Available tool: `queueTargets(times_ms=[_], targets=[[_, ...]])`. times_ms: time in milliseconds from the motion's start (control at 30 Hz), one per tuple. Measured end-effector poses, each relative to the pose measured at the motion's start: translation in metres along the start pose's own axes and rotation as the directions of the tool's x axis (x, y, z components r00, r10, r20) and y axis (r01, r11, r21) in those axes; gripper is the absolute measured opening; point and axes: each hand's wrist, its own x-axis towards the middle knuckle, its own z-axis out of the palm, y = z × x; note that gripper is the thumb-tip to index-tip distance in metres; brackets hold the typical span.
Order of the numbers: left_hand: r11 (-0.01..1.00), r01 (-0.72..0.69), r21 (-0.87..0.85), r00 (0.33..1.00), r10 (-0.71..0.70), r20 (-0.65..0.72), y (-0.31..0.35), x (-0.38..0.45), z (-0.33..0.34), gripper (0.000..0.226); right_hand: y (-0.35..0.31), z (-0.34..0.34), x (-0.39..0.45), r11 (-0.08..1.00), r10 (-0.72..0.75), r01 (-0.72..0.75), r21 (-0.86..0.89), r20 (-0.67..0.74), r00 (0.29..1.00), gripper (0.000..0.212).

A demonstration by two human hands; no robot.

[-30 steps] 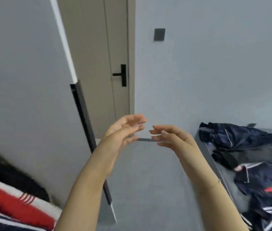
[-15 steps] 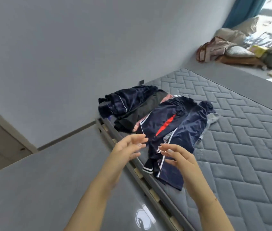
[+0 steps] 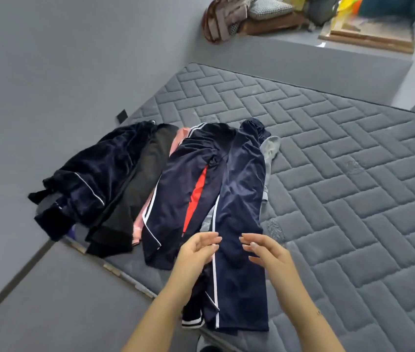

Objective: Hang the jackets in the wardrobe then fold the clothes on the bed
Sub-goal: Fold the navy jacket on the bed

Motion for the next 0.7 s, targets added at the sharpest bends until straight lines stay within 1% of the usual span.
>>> queueTargets(times_ms=[100,167,233,300,367,400,433,467,567,633,700], targets=[[0.997,0.042,0.067,0.998,-0.038,-0.051,-0.029,0.082,-0.003,0.025,0.036,0.006,0.061,0.999,0.03,-0.029,0.026,-0.037,0.999,0.025],[0.991,0.074,0.112,0.995,-0.065,-0.082,-0.056,0.132,-0.002,0.024,0.065,0.008,0.094,0.998,0.057,-0.056,0.035,-0.043,0.997,0.025],[0.977,0.119,0.176,0.986,-0.095,-0.14,-0.088,0.176,0.001,0.025,0.095,0.008,0.119,0.996,0.089,-0.088,0.033,-0.038,0.995,0.026],[0.958,0.161,0.237,0.975,-0.118,-0.188,-0.121,0.212,0.007,0.04,0.124,0.005,0.136,0.992,0.12,-0.119,0.028,-0.037,0.992,0.028],[0.945,0.208,0.252,0.967,-0.16,-0.197,-0.151,0.239,0.015,0.057,0.149,0.0,0.146,0.989,0.149,-0.149,0.016,-0.037,0.988,0.028],[0.936,0.234,0.264,0.963,-0.184,-0.199,-0.163,0.249,0.02,0.061,0.16,-0.003,0.149,0.986,0.165,-0.165,0.012,-0.043,0.985,0.029],[0.924,0.247,0.291,0.96,-0.191,-0.207,-0.175,0.257,0.024,0.061,0.17,-0.007,0.151,0.983,0.183,-0.183,0.011,-0.055,0.982,0.029],[0.911,0.244,0.331,0.958,-0.174,-0.226,-0.185,0.263,0.027,0.054,0.178,-0.011,0.151,0.979,0.202,-0.201,0.015,-0.068,0.977,0.029],[0.883,0.191,0.428,0.947,-0.052,-0.316,-0.195,0.265,0.031,0.021,0.195,-0.024,0.149,0.968,0.249,-0.247,0.035,-0.109,0.962,0.029],[0.885,0.115,0.452,0.956,0.026,-0.293,-0.192,0.259,0.033,0.014,0.2,-0.033,0.144,0.962,0.273,-0.268,0.05,-0.126,0.954,0.029],[0.888,0.021,0.459,0.973,0.087,-0.214,-0.183,0.244,0.039,0.008,0.203,-0.042,0.138,0.957,0.29,-0.282,0.07,-0.147,0.946,0.027]])
